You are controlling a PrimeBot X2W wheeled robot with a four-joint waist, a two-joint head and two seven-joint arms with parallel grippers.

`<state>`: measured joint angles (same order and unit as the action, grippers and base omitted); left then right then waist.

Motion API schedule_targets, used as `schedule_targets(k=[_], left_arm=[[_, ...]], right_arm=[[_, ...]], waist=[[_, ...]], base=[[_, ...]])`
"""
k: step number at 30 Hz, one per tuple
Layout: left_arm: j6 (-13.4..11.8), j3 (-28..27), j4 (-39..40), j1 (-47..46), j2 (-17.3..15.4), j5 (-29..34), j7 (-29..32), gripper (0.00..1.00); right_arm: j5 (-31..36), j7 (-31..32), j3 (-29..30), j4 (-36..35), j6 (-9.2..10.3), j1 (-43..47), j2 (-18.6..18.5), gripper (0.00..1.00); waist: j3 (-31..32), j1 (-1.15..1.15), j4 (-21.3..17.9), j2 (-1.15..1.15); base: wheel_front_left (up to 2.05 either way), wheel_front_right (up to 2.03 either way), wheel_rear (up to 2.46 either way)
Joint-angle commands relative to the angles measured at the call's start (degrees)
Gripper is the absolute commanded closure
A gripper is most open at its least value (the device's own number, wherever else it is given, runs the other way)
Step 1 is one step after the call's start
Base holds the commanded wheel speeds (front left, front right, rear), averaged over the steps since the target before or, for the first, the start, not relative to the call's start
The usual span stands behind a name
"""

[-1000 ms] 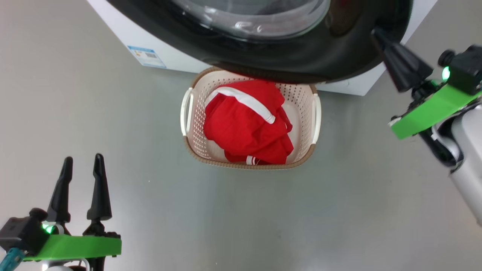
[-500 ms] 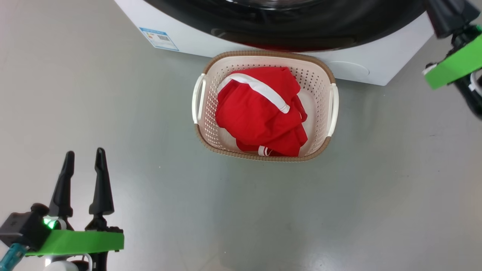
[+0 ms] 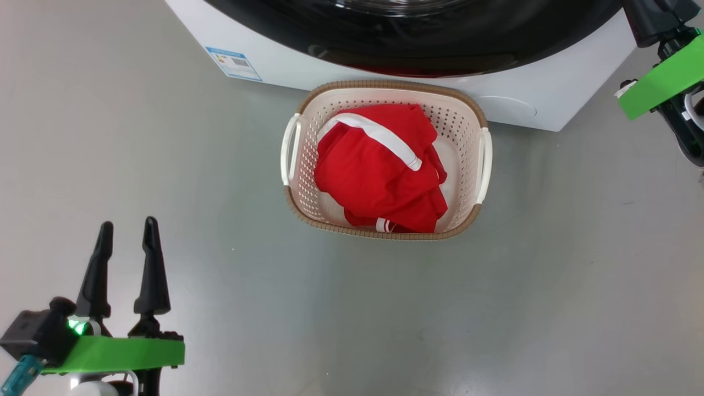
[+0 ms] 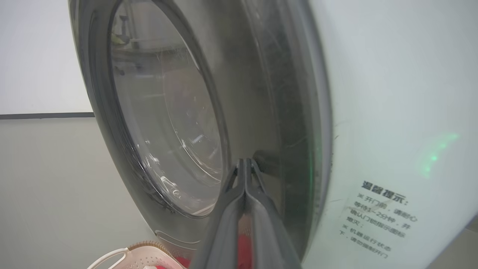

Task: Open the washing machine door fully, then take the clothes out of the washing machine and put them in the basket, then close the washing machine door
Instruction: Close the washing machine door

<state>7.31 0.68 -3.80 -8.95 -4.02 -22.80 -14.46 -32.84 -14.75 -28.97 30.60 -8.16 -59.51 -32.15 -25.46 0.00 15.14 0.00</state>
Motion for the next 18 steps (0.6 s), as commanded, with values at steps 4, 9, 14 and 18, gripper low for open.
schedule_targets(k=[4,9,14,18], left_arm=[[0.18,-2.04,1.04,-0.62,-1.71,-0.11,-0.54,0.00],[0.18,-2.02,0.70,-0.50,-1.97,0.05,-0.54,0.00],[0.18,-2.09,0.48,0.06,-2.35,0.19,-0.54,0.00],[0.18,-2.04,0.15,0.59,-2.80,0.28,-0.54,0.00]], right_arm=[[-0.43,-0.25,0.74,0.23,0.67,0.25,-0.50,1.00],[-0.62,-0.25,0.32,-0.24,0.67,1.68,0.11,1.00],[-1.02,-0.25,-0.13,-1.63,0.67,4.44,0.76,1.00],[-0.98,-0.25,0.36,-3.06,0.67,7.41,1.48,0.16]], waist=[[0.25,0.00,-0.46,0.00],[1.61,0.00,-0.98,0.00],[3.79,0.00,-1.78,0.00],[5.78,0.00,-2.59,0.00]], base=[[0.00,0.00,0.00],[0.00,0.00,0.00],[0.00,0.00,0.00],[0.00,0.00,0.00]])
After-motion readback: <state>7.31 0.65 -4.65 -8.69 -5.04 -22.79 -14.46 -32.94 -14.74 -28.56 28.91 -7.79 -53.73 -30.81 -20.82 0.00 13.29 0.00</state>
